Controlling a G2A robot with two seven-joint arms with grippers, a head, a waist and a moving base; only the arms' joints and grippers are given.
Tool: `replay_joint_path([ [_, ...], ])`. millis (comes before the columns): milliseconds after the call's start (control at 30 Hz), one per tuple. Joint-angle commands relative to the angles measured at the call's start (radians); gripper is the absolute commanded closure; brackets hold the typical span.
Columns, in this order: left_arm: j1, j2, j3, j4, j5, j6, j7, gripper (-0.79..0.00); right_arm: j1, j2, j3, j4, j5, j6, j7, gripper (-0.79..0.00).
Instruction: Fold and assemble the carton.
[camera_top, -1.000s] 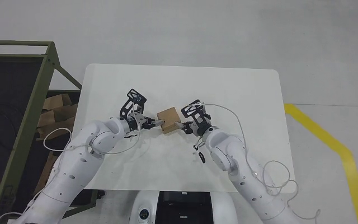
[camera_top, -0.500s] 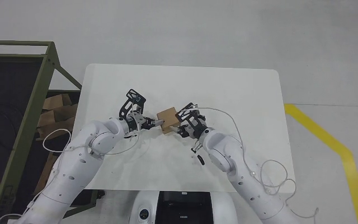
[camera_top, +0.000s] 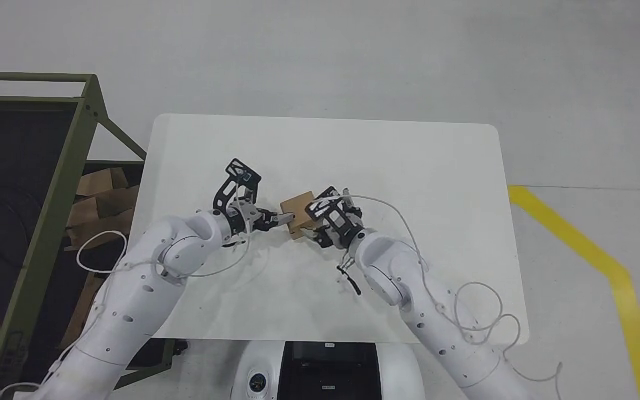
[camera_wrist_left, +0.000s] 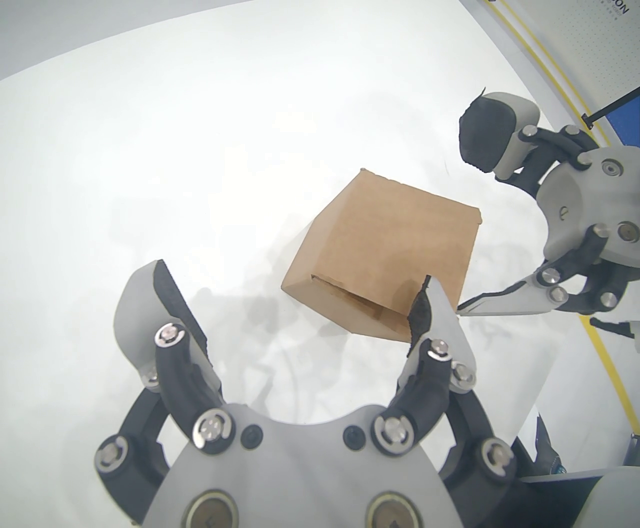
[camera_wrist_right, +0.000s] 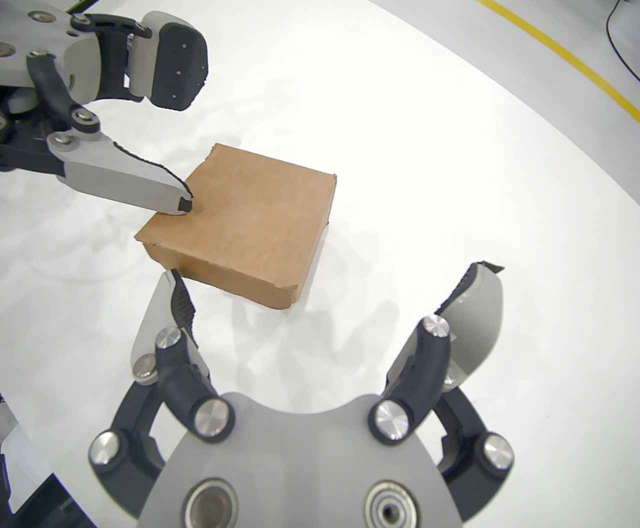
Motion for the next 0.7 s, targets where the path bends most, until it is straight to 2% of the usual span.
replay_joint_path([
  [0, 0.002, 0.000, -0.002, -0.002, -0.002, -0.002, -0.001, -0.785, 0.003, -0.002, -0.003, 0.004, -0.003, 0.008, 0.001, -0.785],
  [667, -0.005, -0.006, -0.008, 0.005, -0.002, -0.013, -0.013, -0.785, 0.019, -0.018, -0.012, 0.037, -0.004, 0.036, -0.007, -0.785],
])
